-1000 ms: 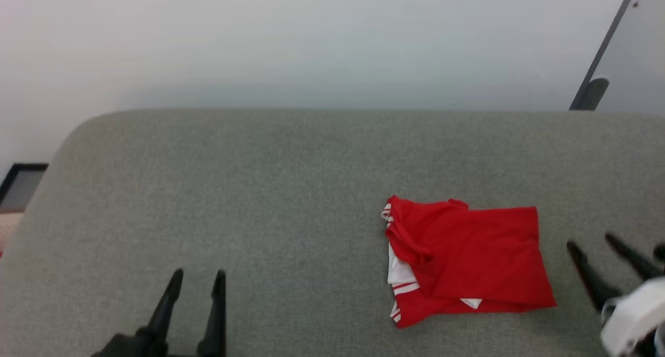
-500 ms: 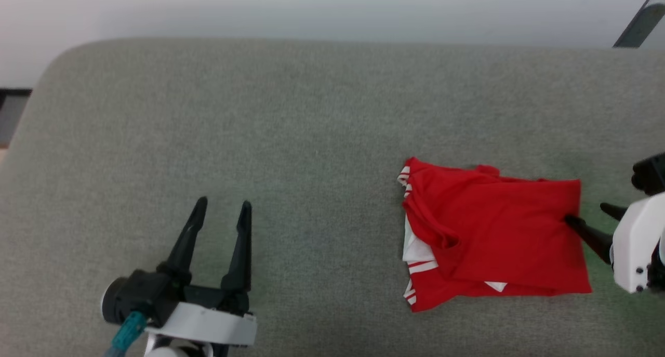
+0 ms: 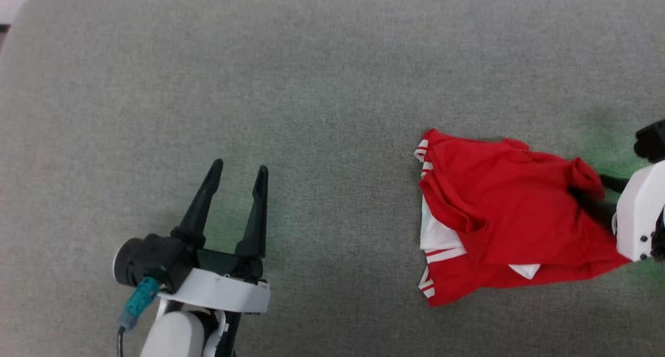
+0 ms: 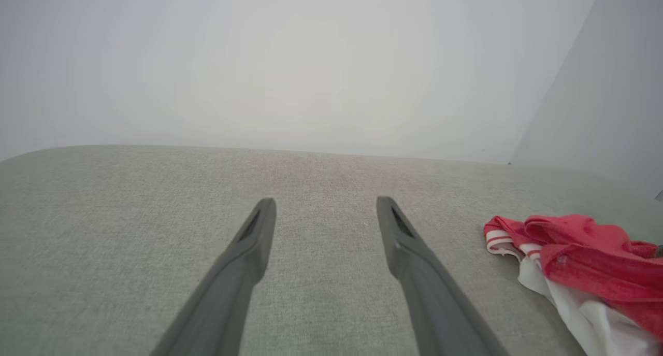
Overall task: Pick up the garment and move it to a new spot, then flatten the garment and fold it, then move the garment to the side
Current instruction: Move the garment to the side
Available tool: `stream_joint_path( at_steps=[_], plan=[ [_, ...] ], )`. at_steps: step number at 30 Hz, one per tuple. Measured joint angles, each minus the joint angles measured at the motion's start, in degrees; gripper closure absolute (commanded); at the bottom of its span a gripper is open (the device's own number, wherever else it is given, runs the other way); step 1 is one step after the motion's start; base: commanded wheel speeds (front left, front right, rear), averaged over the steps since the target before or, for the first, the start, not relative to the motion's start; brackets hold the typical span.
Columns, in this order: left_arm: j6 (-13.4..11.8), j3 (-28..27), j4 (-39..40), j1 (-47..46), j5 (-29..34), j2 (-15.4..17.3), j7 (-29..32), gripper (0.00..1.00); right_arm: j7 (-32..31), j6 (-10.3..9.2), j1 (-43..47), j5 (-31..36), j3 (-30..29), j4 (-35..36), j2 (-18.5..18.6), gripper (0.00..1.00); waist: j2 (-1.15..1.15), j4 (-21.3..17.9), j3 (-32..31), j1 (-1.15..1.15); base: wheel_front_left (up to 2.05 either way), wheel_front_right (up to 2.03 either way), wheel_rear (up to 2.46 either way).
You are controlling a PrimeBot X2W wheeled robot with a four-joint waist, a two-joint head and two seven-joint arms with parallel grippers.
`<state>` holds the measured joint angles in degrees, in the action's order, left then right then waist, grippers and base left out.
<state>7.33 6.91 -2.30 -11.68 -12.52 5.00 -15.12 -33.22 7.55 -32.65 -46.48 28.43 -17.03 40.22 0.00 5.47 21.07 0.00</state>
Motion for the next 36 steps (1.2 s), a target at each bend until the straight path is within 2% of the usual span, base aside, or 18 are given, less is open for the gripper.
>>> stream_joint_path(
  at_steps=[8, 13, 17, 18, 23, 36],
  plan=[
    [0.0, -0.6, -0.2, -0.9, 0.0, 0.8, 0.0, 0.00, 9.0, 0.16, -0.9, -4.8, 0.2, -1.2, -0.4, 1.00, 0.00, -2.8, 1.1, 0.00, 0.00, 0.00, 0.00],
    [0.0, 0.9, -0.2, -2.9, 0.3, 2.7, 0.0, 0.00, 14.5, -0.01, 0.7, -6.3, -2.5, -3.8, 3.9, 1.00, 0.00, -6.8, 1.1, 0.00, 0.00, 0.00, 0.00],
    [0.0, 3.7, -0.4, -7.3, 0.9, 5.8, 0.0, 0.00, 19.5, -0.01, 1.2, -6.9, -5.8, -7.1, 7.1, 1.00, 0.00, -11.4, 2.0, 0.00, 0.00, 0.00, 0.00],
    [0.0, 5.8, -0.8, -11.4, 1.5, 7.7, 0.0, 0.00, 22.4, -0.02, 0.1, -7.3, -7.6, -10.3, 7.7, 1.00, 0.00, -14.1, 3.1, 0.00, 0.00, 0.00, 0.00],
    [0.0, 9.6, -1.9, -20.6, 1.8, 9.9, 0.0, 0.00, 27.1, -0.02, -6.1, -5.3, -7.9, -16.5, 7.8, 1.00, 0.00, -17.3, 6.8, 0.00, 0.00, 0.00, 0.00],
    [0.0, 18.5, -5.5, -40.8, 2.4, 12.4, 0.0, 0.00, 39.3, -0.01, -27.6, 4.8, -6.0, -37.6, 6.2, 1.00, 0.00, -20.1, 19.3, 0.00, 0.00, 0.00, 0.00]
  ],
)
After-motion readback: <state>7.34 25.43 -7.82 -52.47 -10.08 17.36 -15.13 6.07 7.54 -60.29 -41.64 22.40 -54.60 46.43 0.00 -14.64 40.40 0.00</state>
